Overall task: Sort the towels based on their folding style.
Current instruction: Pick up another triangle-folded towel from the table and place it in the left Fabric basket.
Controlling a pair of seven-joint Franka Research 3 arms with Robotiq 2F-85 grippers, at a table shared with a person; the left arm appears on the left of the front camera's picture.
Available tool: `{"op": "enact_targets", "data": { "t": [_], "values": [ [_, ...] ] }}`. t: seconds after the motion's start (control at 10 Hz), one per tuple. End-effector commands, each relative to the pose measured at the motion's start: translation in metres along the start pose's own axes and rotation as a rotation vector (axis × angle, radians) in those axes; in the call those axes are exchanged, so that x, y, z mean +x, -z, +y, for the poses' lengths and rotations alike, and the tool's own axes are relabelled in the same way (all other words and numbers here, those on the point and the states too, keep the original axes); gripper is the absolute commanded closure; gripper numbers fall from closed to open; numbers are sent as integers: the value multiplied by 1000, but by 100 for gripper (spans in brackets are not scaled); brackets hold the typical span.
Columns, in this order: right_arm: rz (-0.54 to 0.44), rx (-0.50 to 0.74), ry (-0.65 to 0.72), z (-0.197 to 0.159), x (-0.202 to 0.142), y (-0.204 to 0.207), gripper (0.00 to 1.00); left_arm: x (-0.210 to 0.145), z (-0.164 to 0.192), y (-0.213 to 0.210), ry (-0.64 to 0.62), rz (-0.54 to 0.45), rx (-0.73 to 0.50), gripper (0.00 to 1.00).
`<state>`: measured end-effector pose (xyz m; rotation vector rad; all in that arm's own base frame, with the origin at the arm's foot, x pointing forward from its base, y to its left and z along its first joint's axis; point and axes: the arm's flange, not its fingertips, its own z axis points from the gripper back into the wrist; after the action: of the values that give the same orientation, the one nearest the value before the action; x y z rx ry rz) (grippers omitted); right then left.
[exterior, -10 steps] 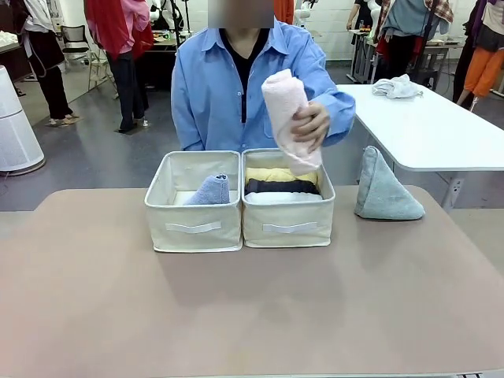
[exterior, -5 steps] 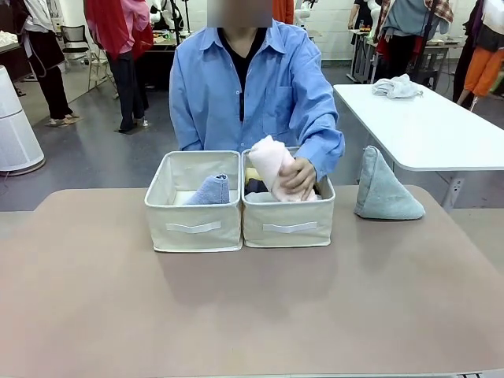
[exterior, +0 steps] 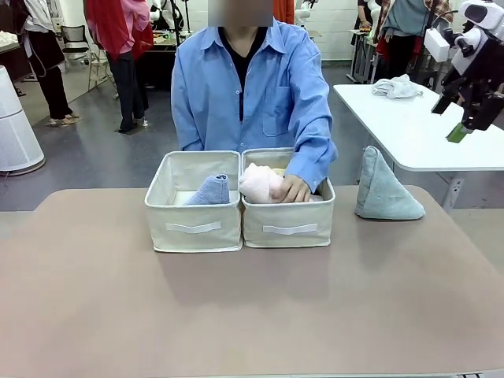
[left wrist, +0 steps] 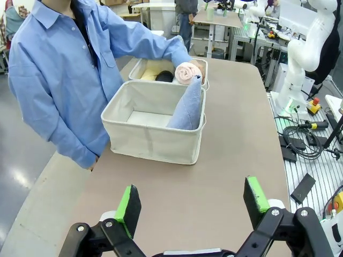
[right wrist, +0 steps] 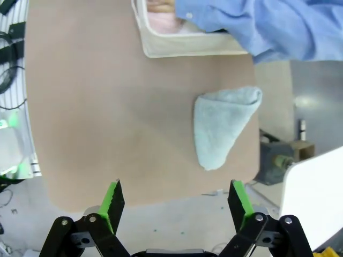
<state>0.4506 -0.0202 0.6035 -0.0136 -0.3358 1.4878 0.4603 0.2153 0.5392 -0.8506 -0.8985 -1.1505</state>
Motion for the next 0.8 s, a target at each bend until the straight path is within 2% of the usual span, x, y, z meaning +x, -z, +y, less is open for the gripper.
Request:
{"op": "enact_targets", "data": {
  "t": [0.0, 0.5, 0.7],
  "values": [
    [1, -35, -16, -3, 4, -3, 0, 0, -2, -1, 1, 4, -1, 0],
    [0, -21, -9, -2, 3, -5, 0, 0, -2, -1, 1, 4, -1, 0],
    [-37, 76, 10, -57, 27, 20, 0, 0, -2, -1, 1, 4, -1, 0]
  ]
}}
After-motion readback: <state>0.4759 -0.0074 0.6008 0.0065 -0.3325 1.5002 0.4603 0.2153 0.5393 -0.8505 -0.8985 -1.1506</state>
